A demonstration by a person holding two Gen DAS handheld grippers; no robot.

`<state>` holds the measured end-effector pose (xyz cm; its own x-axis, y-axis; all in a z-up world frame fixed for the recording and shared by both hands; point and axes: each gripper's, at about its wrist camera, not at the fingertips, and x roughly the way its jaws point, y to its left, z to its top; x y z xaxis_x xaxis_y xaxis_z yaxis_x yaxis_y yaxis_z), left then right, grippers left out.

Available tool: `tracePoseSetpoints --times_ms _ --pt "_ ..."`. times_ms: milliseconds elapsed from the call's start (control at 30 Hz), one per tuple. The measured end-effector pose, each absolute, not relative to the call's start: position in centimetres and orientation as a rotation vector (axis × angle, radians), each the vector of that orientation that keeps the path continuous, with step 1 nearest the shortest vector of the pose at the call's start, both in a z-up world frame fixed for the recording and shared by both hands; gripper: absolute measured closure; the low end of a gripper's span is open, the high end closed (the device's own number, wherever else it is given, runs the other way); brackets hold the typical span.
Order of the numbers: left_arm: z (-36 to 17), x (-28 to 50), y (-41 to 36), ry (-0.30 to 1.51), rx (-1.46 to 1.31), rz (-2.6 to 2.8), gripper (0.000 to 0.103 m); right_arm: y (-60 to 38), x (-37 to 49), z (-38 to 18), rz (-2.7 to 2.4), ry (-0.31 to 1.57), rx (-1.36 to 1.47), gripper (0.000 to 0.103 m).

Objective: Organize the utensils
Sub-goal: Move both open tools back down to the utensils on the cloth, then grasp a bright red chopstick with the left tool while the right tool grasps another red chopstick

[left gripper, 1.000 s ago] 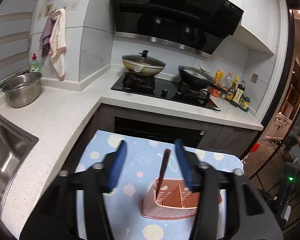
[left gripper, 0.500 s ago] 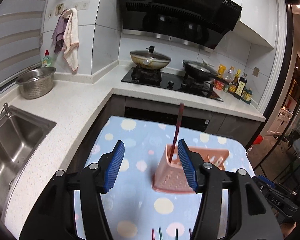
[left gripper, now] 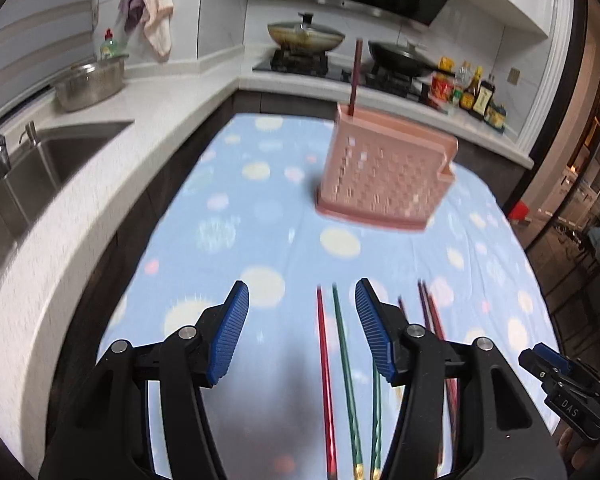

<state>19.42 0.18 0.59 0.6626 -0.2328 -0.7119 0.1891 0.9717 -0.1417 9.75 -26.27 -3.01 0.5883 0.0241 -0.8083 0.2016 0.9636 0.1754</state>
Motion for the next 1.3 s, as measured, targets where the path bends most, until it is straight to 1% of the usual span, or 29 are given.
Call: tracePoseSetpoints --times_ms 300,567,933,1133,1300 --pt "-4.2 14.2 0.1 0.923 -0.025 -0.248 0.050 -23.5 4.7 -7.4 -0.037 1.077 0.233 0.067" --pt "-6.6 11.1 0.0 0.989 -0.023 -0.275 0.050 -22.3 3.6 -8.1 0.007 1.118 0.224 0.067" --pt "-7.7 10.0 -0.4 1.019 0.002 -0.289 0.050 -22.0 3.9 -9.2 0.016 1.163 0.220 0.081" --pt "-8.5 9.8 -0.6 1.040 0.012 -0.291 0.050 -23.4 4.0 -9.3 -0.020 1.152 0.270 0.085" --pt "-9.2 10.1 -0.6 1.063 0.011 -0.291 0.051 -23.6 4.5 -9.4 -0.029 1.142 0.269 0.085"
